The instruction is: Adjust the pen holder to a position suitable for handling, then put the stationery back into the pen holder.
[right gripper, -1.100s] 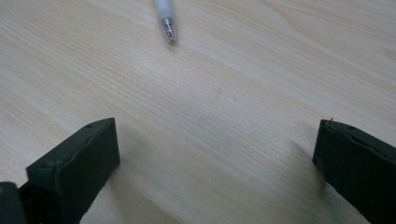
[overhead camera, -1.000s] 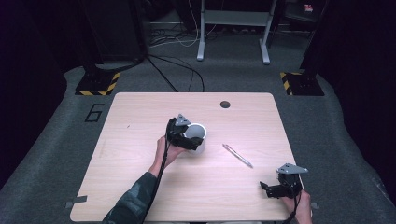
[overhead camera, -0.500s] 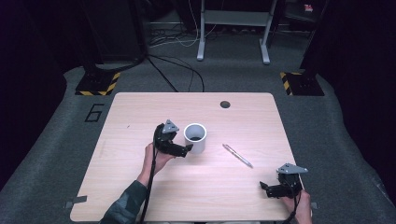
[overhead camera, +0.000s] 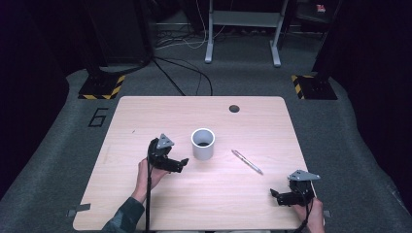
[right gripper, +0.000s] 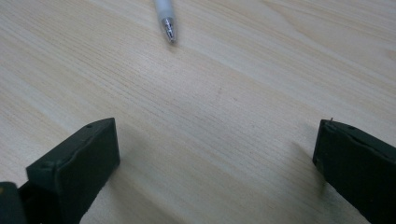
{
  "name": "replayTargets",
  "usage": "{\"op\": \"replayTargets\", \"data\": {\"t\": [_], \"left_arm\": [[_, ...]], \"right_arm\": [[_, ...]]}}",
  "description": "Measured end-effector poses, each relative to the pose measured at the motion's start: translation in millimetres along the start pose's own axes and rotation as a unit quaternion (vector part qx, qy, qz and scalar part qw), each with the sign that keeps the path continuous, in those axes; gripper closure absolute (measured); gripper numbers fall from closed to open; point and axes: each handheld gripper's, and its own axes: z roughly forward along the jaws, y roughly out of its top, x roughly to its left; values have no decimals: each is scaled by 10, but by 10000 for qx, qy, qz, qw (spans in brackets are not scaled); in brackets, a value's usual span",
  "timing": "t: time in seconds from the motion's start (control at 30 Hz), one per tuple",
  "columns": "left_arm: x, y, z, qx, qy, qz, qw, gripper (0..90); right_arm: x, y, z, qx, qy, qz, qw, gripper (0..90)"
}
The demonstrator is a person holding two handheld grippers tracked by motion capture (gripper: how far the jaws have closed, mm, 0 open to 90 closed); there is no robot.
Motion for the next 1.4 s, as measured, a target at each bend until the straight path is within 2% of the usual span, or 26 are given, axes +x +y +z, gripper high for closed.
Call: {"op": "replayTargets", "data": {"t": [0.07,0.1,0.13,0.17,0.23,0.27,0.33,0.37,0.43,0.47,0.5,0.53,0.57,0.6,0.67,0.7,0.73,0.87,1.13,1.4], "left_arm": [[58,-92,5,18,85,-39,10000,2],[103,-127,2,149,60,-38,9999,2],[124,-163,10,127,98,-103,9998,2],[164,-223,10,146,203,-121,9996,2],[226,-311,23,211,267,-165,9993,2],[283,-364,25,371,209,-198,9989,2],[362,-453,52,539,301,-241,9978,2],[410,-489,50,680,283,-214,9970,2],[464,-563,81,613,336,-346,9970,2],[515,-596,78,734,362,-312,9962,2],[528,-622,92,646,421,-404,9962,1],[572,-646,76,705,368,-397,9960,1],[589,-673,91,535,445,-461,9965,1],[615,-685,81,525,468,-498,9963,1],[650,-699,78,524,530,-420,9963,1],[655,-712,90,441,625,-413,9962,1],[671,-707,78,517,590,-400,9961,0],[683,-705,79,524,529,-379,9965,0],[693,-714,75,493,530,-340,9968,0],[696,-712,76,502,519,-336,9968,0]], "right_arm": [[0,0,1,-4,4,3,10000,0],[0,0,0,0,1,0,10000,0],[0,-1,-1,1,1,-6,10000,0],[2,-1,-1,5,-11,3,10000,0],[3,-1,-1,4,3,10,10000,0],[0,0,1,-5,3,-1,10000,0],[4,-1,-1,4,1,9,10000,0],[7,-1,2,-42,-40,-14,10000,0],[18,-3,-3,-18,-43,9,10000,0],[16,-3,-2,-25,-42,8,10000,0],[14,-2,-2,-19,-38,11,10000,0],[9,-2,1,-34,-37,-23,10000,0],[8,-2,2,-37,-38,-13,10000,0],[8,-1,2,-32,-34,-7,10000,0],[6,-1,0,-11,-28,13,10000,0],[4,-1,-1,5,-4,10,10000,0],[4,0,0,4,-2,17,10000,0],[5,-1,0,5,-1,22,10000,0],[10,4,8,-20,31,-35,10000,0],[15,2,4,-11,-5,16,10000,0]]}}
